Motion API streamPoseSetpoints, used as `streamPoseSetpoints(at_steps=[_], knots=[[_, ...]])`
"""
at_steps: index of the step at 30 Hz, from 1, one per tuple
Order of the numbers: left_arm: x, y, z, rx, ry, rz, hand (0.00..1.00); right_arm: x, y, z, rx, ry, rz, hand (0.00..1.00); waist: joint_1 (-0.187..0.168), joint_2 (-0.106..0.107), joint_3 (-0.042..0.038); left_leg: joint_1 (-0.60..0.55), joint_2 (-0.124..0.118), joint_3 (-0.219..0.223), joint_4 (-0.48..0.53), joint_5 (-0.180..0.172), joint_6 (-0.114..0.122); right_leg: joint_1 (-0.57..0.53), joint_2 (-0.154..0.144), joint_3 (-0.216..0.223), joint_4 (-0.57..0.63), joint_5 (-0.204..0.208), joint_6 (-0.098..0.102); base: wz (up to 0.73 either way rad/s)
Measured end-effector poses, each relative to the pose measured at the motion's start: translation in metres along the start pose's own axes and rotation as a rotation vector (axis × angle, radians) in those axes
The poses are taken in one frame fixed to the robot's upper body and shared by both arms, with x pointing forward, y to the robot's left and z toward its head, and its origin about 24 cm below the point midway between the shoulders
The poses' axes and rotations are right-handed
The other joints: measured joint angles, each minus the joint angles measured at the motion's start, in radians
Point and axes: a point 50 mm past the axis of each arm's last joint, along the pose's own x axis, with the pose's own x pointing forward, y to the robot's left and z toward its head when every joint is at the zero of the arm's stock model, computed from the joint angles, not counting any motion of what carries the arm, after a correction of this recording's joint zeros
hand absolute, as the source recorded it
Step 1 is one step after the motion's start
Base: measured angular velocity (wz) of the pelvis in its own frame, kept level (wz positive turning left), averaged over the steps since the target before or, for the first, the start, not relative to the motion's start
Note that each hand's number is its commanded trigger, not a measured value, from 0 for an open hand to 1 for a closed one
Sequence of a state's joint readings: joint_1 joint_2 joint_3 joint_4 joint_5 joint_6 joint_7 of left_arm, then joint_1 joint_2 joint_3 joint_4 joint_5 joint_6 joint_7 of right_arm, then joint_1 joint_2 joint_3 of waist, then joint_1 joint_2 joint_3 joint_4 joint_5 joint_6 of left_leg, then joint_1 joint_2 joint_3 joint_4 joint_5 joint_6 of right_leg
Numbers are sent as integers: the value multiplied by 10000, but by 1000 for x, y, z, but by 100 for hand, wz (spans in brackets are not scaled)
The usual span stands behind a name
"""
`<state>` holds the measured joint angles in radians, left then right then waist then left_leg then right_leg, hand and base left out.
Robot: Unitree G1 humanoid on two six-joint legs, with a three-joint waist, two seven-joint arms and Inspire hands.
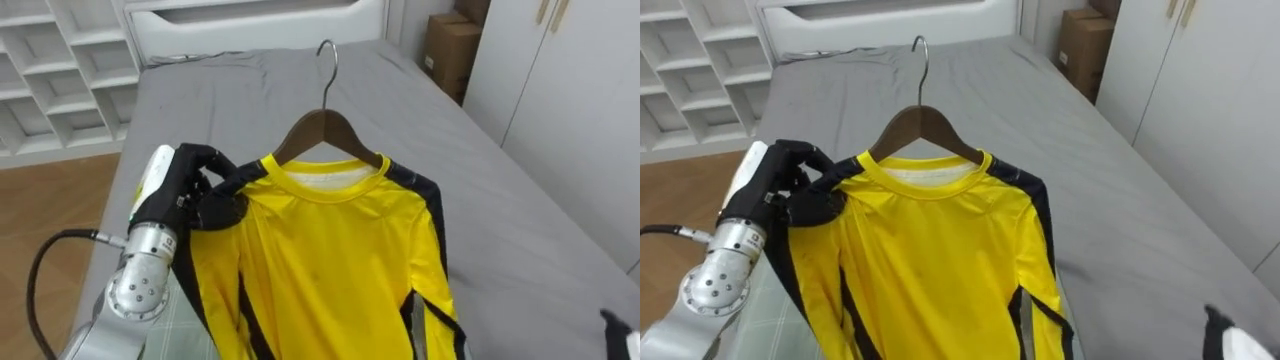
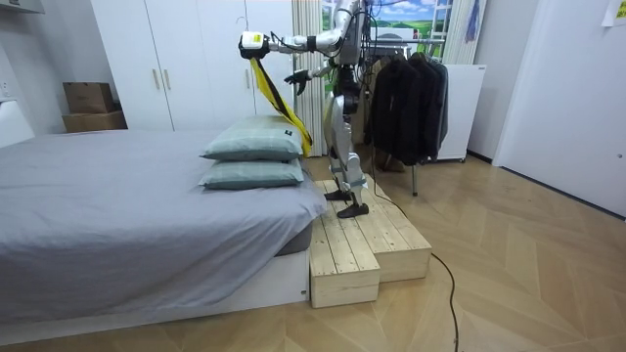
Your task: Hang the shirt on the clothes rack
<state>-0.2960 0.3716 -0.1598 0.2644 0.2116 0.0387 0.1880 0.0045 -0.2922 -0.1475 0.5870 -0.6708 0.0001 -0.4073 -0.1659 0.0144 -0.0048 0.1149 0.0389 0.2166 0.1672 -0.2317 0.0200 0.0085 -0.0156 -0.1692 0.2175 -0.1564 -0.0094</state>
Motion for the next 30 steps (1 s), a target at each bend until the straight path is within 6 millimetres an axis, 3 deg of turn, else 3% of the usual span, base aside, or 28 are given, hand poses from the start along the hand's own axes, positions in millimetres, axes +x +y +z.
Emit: streamPoseSetpoints(at_steps=[7, 13, 17, 25, 30], knots=[[-8, -2, 6, 62, -372, -13, 100, 3, -47, 65, -436, -3070, -2525, 0, 101, 36, 11, 17, 13, -2, -25, 0, -2, -60, 15, 16, 12, 2, -2, 0], [-12, -3, 14, 170, -938, -27, 100, -11, -63, 108, -95, -5271, -3195, 0, 269, 48, 18, 134, 17, 14, -46, -1, -3, 18, 40, 84, 25, 5, -6, -3], [-18, -5, 14, 78, -1127, -110, 100, -16, -68, 118, 51, -5927, -3338, 0, 356, 52, 27, 186, 16, 14, -56, -1, -3, 72, 45, 87, 17, 5, -5, 0], [-21, -6, 18, 193, -1483, -105, 100, -19, -71, 129, 86, -6631, -3289, 0, 877, 5, 64, 115, 16, 189, -60, -1, -3, -99, 68, 265, 25, 5, -6, -7], [-22, -4, 27, 477, -2091, -28, 100, -22, -69, 133, 506, -7121, -2855, 0, 894, 43, 113, 92, 18, 199, -60, -2, -3, -111, 69, 273, 19, 19, -10, 0]])
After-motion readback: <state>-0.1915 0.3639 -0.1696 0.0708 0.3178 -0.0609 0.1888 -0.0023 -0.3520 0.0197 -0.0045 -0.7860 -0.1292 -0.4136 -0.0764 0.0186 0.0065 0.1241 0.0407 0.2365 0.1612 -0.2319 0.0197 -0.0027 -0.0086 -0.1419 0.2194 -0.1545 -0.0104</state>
